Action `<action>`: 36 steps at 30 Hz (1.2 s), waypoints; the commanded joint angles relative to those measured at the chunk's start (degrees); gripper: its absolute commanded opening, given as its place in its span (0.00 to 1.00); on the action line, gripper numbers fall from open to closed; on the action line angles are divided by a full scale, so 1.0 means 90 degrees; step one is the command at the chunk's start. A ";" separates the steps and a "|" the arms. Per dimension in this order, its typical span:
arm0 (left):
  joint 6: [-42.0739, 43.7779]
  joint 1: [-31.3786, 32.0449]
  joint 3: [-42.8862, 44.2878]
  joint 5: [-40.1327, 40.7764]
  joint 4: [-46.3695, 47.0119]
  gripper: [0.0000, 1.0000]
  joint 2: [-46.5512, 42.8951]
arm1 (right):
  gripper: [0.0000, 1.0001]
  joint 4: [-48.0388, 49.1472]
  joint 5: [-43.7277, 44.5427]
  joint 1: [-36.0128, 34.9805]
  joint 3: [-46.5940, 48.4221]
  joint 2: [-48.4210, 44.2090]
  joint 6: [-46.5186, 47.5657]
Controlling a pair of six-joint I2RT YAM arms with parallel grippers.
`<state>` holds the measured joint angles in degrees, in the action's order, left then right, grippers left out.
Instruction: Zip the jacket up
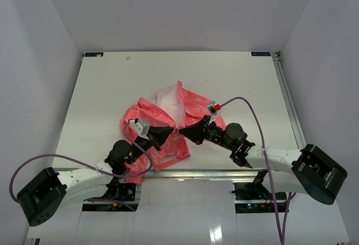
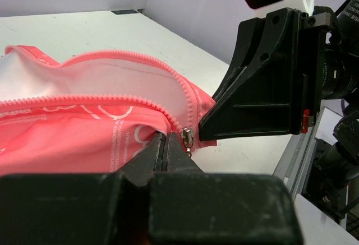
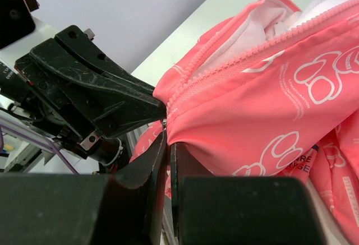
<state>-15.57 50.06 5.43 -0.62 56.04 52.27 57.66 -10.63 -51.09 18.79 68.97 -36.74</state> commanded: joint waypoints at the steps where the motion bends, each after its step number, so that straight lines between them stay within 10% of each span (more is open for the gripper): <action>1: -0.0067 0.0082 -0.0074 -0.0218 0.0013 0.00 -0.0060 | 0.08 0.0970 0.0121 -0.0002 0.0086 0.0040 -0.0144; 36: 0.0090 0.0086 0.0572 -0.1142 -0.1964 0.00 -0.0309 | 0.08 -0.0427 -0.0530 0.0484 0.0609 -0.0690 0.0779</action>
<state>-14.51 50.06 10.26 -7.32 43.20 49.03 46.70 -15.35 -47.70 21.56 64.99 -30.19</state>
